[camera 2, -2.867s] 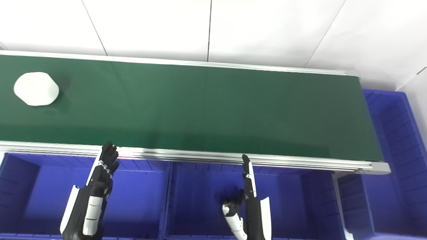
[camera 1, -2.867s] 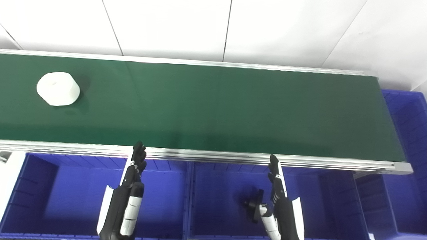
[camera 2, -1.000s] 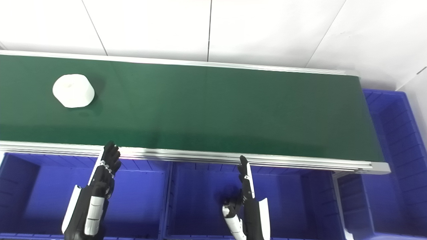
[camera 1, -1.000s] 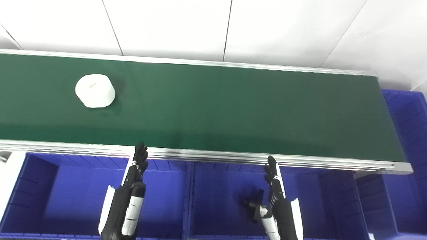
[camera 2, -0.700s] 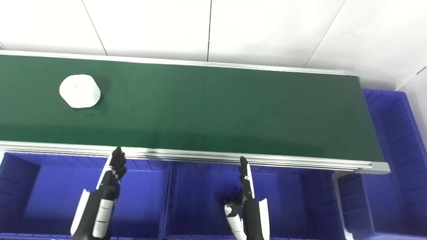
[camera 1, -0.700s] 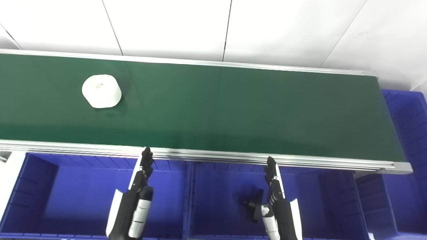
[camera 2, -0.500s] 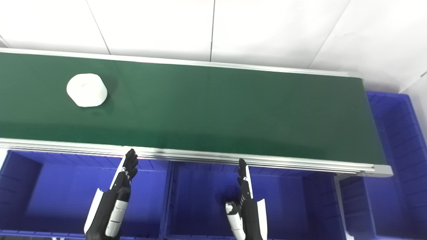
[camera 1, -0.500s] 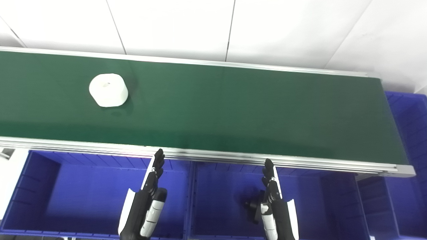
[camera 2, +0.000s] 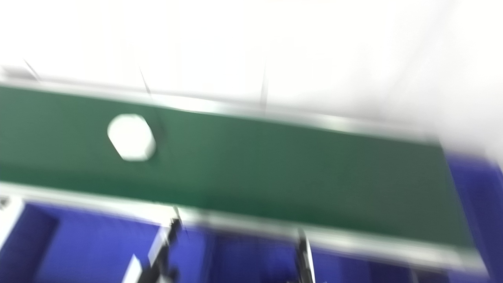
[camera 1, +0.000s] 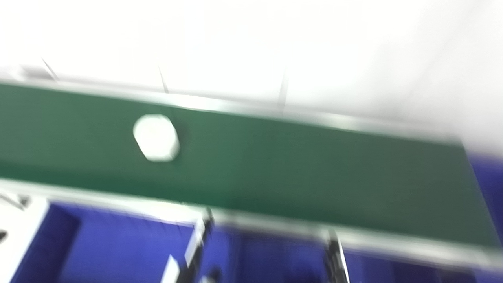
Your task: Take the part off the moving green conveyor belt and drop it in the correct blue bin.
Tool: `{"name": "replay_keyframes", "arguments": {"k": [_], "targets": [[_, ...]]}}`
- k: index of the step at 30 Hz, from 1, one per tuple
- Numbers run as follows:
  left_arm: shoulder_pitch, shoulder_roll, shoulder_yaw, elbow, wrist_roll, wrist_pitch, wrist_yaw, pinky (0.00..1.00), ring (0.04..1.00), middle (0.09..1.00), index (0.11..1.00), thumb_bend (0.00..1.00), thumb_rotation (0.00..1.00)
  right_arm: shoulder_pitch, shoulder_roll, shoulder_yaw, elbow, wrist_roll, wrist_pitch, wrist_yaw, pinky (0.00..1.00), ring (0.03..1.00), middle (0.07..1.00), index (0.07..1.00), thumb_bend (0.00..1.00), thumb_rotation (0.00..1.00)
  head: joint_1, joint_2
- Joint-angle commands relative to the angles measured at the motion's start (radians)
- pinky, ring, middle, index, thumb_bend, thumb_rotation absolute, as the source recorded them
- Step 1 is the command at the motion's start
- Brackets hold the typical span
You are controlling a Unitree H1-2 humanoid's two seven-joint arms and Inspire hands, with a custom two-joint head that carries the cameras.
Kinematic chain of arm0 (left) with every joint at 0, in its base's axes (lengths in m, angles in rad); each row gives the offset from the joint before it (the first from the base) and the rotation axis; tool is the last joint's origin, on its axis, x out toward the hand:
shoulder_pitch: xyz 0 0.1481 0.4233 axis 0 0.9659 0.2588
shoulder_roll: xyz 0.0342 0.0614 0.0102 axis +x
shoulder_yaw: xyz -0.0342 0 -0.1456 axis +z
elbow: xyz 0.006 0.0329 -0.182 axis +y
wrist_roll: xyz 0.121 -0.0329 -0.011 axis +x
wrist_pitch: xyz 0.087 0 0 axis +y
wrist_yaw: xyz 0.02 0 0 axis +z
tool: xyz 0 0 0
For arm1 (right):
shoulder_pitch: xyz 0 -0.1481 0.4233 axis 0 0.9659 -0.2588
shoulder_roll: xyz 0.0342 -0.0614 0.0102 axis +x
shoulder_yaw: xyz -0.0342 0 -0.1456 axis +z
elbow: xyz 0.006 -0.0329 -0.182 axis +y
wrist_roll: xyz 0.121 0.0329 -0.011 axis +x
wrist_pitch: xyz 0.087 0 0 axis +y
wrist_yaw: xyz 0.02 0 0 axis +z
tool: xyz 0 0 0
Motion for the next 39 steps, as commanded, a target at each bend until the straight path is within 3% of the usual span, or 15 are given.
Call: {"name": "replay_keyframes", "arguments": {"k": [1, 8, 11, 13, 14, 16, 18, 20, 23, 24, 26, 27, 32, 34, 39], "targets": [[0.002, -0.014, -0.008, -0.031, 0.016, -0.015, 0.017, 1.0, 1.0, 1.0, 1.0, 0.53, 1.0, 0.001, -0.002, 0.01, -0.007, 0.006, -0.06, 0.002, 1.0, 1.0, 1.0, 1.0, 0.78, 1.0, 0.002, 0.001], [0.017, -0.019, -0.019, -0.047, 0.003, -0.042, 0.02, 0.97, 0.992, 1.0, 1.0, 0.53, 1.0, 0.014, -0.012, 0.017, -0.025, 0.011, -0.06, 0.013, 1.0, 1.0, 1.0, 1.0, 0.84, 1.0, 0.013, 0.013], [0.004, -0.022, -0.016, -0.056, 0.015, -0.101, 0.045, 0.93, 0.949, 0.994, 1.0, 0.56, 1.0, 0.018, -0.01, 0.02, -0.031, 0.013, -0.06, 0.021, 1.0, 1.0, 1.0, 1.0, 0.84, 1.0, 0.015, 0.032], [-0.023, -0.01, -0.021, -0.084, 0.002, -0.123, 0.07, 0.9, 0.934, 0.99, 1.0, 0.62, 0.91, 0.02, -0.001, 0.022, -0.037, 0.006, -0.06, 0.02, 1.0, 1.0, 1.0, 1.0, 0.81, 1.0, 0.016, 0.053], [-0.038, 0.0, -0.025, -0.103, -0.009, -0.128, 0.082, 0.9, 0.936, 0.976, 1.0, 0.68, 0.72, 0.023, 0.003, 0.023, -0.042, 0.001, -0.06, 0.019, 1.0, 1.0, 1.0, 1.0, 0.8, 1.0, 0.016, 0.057], [-0.094, 0.002, -0.023, -0.164, -0.005, -0.129, 0.135, 0.82, 0.883, 0.906, 0.977, 0.8, 0.51, 0.029, 0.01, 0.028, -0.057, -0.008, -0.059, 0.02, 1.0, 1.0, 1.0, 1.0, 0.78, 1.0, 0.016, 0.079], [-0.153, -0.005, 0.005, -0.214, 0.023, -0.128, 0.156, 0.73, 0.832, 0.848, 0.927, 0.88, 0.43, 0.036, 0.017, 0.029, -0.072, -0.01, -0.058, 0.024, 1.0, 1.0, 1.0, 1.0, 0.77, 1.0, 0.019, 0.099], [-0.22, 0.002, 0.051, -0.273, 0.037, -0.08, 0.116, 0.69, 0.803, 0.822, 0.873, 0.94, 0.36, 0.038, 0.02, 0.029, -0.081, 0.001, -0.054, 0.034, 1.0, 1.0, 1.0, 1.0, 0.77, 1.0, 0.03, 0.111], [-0.375, 0.059, 0.147, -0.339, 0.159, 0.04, 0.03, 0.64, 0.805, 0.85, 0.873, 0.97, 0.39, 0.034, 0.021, 0.025, -0.09, 0.013, -0.04, 0.047, 1.0, 1.0, 1.0, 1.0, 0.78, 1.0, 0.047, 0.126], [-0.421, 0.076, 0.173, -0.342, 0.185, 0.063, 0.01, 0.61, 0.82, 0.867, 0.822, 0.99, 0.41, 0.033, 0.022, 0.023, -0.091, 0.017, -0.037, 0.051, 1.0, 1.0, 1.0, 1.0, 0.78, 0.99, 0.048, 0.128], [-0.528, 0.142, 0.217, -0.333, 0.215, 0.131, -0.069, 0.67, 0.882, 0.925, 0.805, 1.0, 0.4, 0.03, 0.029, 0.02, -0.093, 0.016, -0.035, 0.056, 1.0, 1.0, 1.0, 1.0, 0.78, 0.99, 0.048, 0.136], [-0.575, 0.175, 0.231, -0.332, 0.243, 0.17, -0.115, 0.78, 0.931, 0.961, 0.822, 1.0, 0.37, 0.028, 0.031, 0.018, -0.093, 0.014, -0.036, 0.058, 1.0, 1.0, 1.0, 1.0, 0.77, 0.99, 0.044, 0.143], [-0.704, 0.277, 0.234, -0.327, 0.363, 0.265, -0.254, 0.99, 0.963, 0.979, 0.93, 1.0, 0.25, 0.027, 0.033, 0.013, -0.101, 0.015, -0.033, 0.07, 1.0, 1.0, 1.0, 1.0, 0.75, 1.0, 0.049, 0.163], [-0.737, 0.3, 0.23, -0.314, 0.401, 0.284, -0.286, 1.0, 0.953, 0.969, 0.965, 1.0, 0.2, 0.03, 0.035, 0.012, -0.109, 0.015, -0.026, 0.073, 1.0, 1.0, 1.0, 1.0, 0.75, 1.0, 0.052, 0.167], [-0.825, 0.346, 0.227, -0.234, 0.467, 0.287, -0.331, 1.0, 0.955, 0.978, 1.0, 1.0, 0.21, 0.032, 0.045, 0.01, -0.118, 0.011, -0.023, 0.079, 1.0, 1.0, 1.0, 1.0, 0.75, 1.0, 0.056, 0.177]]}}
